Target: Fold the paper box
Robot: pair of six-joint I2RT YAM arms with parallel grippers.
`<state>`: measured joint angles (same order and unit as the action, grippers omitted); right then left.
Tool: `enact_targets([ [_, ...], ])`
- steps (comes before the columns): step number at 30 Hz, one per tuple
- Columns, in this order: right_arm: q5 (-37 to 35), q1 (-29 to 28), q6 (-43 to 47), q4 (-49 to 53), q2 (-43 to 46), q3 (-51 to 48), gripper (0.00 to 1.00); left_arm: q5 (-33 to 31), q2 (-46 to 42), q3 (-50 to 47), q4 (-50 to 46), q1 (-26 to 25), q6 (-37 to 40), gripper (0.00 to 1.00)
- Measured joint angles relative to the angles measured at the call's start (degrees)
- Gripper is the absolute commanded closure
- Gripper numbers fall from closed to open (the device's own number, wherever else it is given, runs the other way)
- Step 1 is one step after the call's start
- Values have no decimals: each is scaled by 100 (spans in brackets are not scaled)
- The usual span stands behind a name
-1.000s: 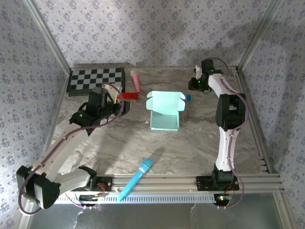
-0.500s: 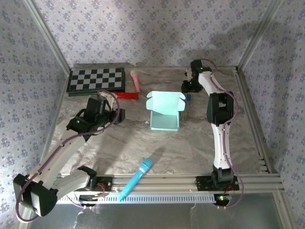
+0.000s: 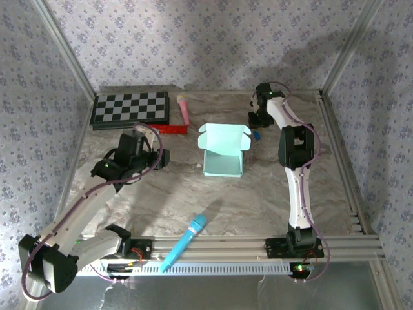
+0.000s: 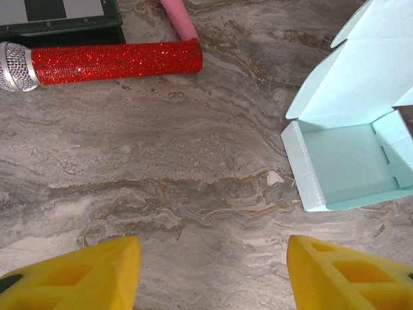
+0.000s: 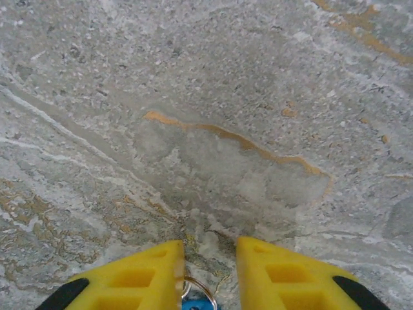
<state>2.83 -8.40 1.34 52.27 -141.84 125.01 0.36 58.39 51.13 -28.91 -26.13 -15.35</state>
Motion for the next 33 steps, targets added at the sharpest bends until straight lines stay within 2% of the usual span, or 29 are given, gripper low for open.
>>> enact_targets([
  [6, -136, -7, 22, -107, 129, -232, 88, -2, 0, -11, -11, 0, 0, 39],
  [8, -164, -15, 22, -170, 225, -402, 89, -2, 0, -11, -11, 0, -11, 39],
  [16, 50, -31, -39, -232, 756, -1261, 74, 2, -11, -83, -26, 0, -85, 39],
  [26, 636, 223, -422, -704, 1346, -1912, 67, 4, -146, -96, -98, 0, -136, 39],
  [33, 1191, 297, -741, -1025, 1445, -1989, 66, 4, -164, -96, -107, -2, -175, 39],
])
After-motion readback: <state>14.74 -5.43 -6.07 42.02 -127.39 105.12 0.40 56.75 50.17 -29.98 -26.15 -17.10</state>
